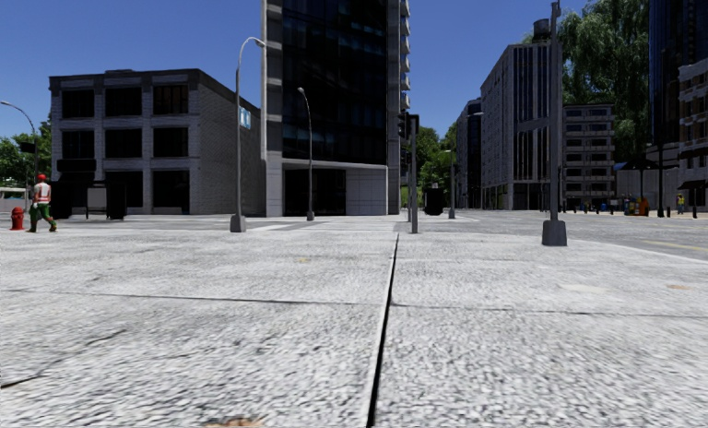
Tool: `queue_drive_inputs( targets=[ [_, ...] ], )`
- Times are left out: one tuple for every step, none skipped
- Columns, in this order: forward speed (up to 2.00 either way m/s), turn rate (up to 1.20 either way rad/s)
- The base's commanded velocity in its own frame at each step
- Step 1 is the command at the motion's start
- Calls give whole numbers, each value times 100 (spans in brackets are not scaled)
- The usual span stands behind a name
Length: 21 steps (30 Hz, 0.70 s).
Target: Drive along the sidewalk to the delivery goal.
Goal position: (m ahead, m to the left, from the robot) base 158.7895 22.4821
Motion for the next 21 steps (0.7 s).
queue_drive_inputs(
  targets=[
    [200, 0],
    [200, 0],
    [200, 0],
    [200, 0],
    [200, 0],
    [200, 0],
    [200, 0],
    [200, 0],
    [200, 0],
    [200, 0],
    [200, 0],
    [200, 0],
    [200, 0],
    [200, 0],
    [200, 0],
    [200, 0],
    [200, 0],
    [200, 0],
    [200, 0],
    [200, 0],
    [200, 0]
  ],
)
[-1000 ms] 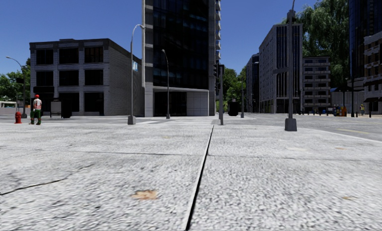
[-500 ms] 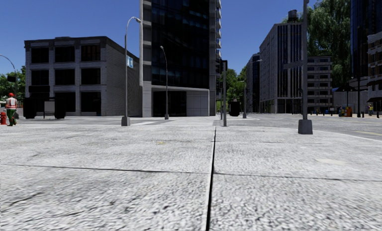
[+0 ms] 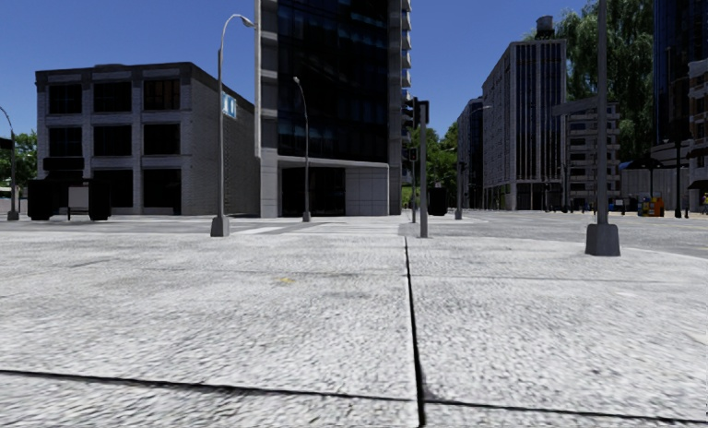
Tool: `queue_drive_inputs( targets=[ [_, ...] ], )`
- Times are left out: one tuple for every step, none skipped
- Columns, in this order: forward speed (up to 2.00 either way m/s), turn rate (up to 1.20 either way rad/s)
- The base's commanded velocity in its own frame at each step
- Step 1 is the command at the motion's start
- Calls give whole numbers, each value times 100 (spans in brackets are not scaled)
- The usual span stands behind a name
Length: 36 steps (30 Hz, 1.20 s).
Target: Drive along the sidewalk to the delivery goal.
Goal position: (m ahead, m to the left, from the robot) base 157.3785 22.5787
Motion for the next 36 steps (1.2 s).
queue_drive_inputs(
  targets=[
    [200, 0],
    [200, 0],
    [200, 0],
    [200, 0],
    [200, 0],
    [200, 0],
    [200, 0],
    [200, 0],
    [200, 0],
    [200, 0],
    [200, 0],
    [200, 0],
    [200, 0],
    [200, 0],
    [200, 0],
    [200, 0],
    [200, 0],
    [200, 0],
    [200, 0],
    [200, 0],
    [200, 0],
    [200, 0],
    [200, 0],
    [200, 0],
    [200, 0],
    [200, 0],
    [200, 0],
    [200, 0],
    [200, 0],
    [200, 0],
    [200, 0],
    [200, 0],
    [200, 0],
    [200, 0],
    [200, 0],
    [200, 0]
  ],
)
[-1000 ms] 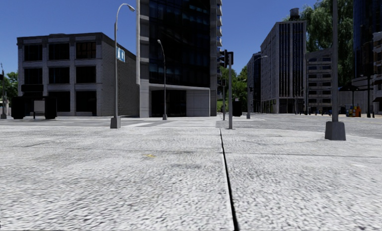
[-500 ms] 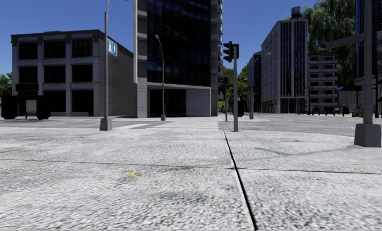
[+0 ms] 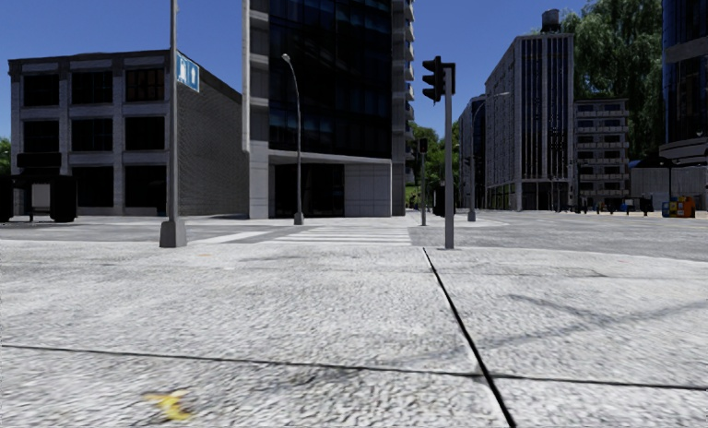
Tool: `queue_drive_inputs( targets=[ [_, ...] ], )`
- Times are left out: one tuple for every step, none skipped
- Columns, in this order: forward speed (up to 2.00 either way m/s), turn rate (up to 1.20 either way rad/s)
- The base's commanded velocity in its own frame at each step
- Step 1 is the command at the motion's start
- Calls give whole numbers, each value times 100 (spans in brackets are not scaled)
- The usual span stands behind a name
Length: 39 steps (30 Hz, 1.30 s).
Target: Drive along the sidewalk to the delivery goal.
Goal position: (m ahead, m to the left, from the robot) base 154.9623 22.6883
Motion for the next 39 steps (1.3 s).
queue_drive_inputs(
  targets=[
    [200, 0],
    [200, 0],
    [200, 0],
    [200, 0],
    [200, 0],
    [200, 0],
    [200, 0],
    [200, 0],
    [200, 0],
    [200, 0],
    [200, 0],
    [200, 0],
    [200, 0],
    [200, 0],
    [200, 0],
    [200, 0],
    [200, 0],
    [200, 0],
    [200, 0],
    [200, 0],
    [200, 0],
    [200, 0],
    [200, 0],
    [200, 0],
    [200, 0],
    [200, 0],
    [200, 0],
    [200, 0],
    [200, 0],
    [200, 0],
    [200, 0],
    [200, 0],
    [200, 0],
    [200, 0],
    [200, 0],
    [200, 0],
    [200, 0],
    [200, 0],
    [200, 0]
  ],
)
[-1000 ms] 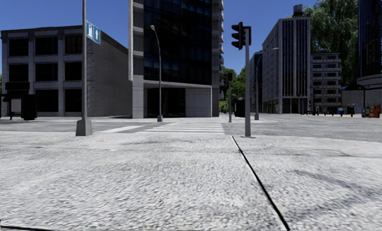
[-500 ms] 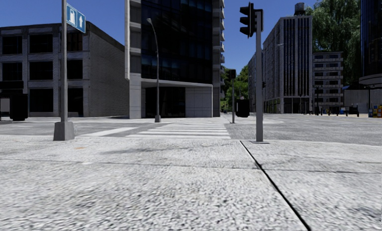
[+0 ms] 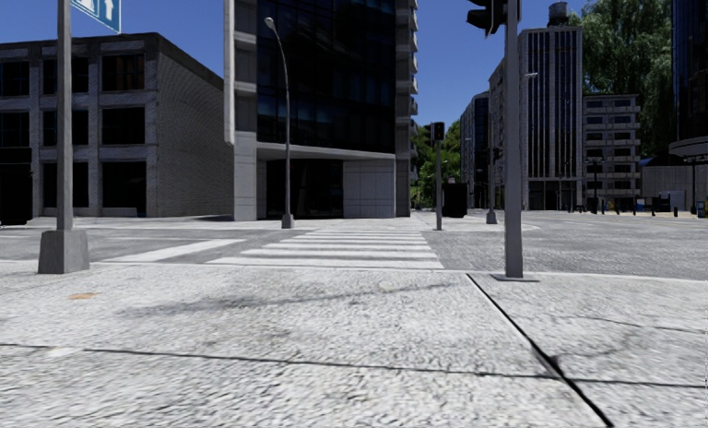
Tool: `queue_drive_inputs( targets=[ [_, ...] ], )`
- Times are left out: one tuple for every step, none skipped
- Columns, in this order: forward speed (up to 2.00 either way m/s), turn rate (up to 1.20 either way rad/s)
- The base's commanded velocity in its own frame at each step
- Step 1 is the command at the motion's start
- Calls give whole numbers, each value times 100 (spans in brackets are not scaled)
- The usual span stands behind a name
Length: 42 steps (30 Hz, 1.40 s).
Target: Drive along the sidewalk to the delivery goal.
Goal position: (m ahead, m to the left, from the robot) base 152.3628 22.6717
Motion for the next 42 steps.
queue_drive_inputs(
  targets=[
    [200, 0],
    [200, 0],
    [200, 0],
    [200, 0],
    [200, 0],
    [200, 0],
    [200, 0],
    [200, 0],
    [200, 0],
    [200, 0],
    [200, 0],
    [200, 0],
    [200, 0],
    [200, 0],
    [200, 0],
    [200, 0],
    [200, -5],
    [200, -12],
    [200, -13],
    [200, -17],
    [200, -17],
    [200, -24],
    [200, -29],
    [200, -29],
    [200, -30],
    [200, -31],
    [200, -31],
    [200, -31],
    [200, -31],
    [200, -31],
    [200, -31],
    [200, -31],
    [200, -31],
    [200, -31],
    [200, -31],
    [200, -31],
    [200, -31],
    [200, -31],
    [200, -20],
    [200, 0],
    [200, 0],
    [200, 0]
  ],
)
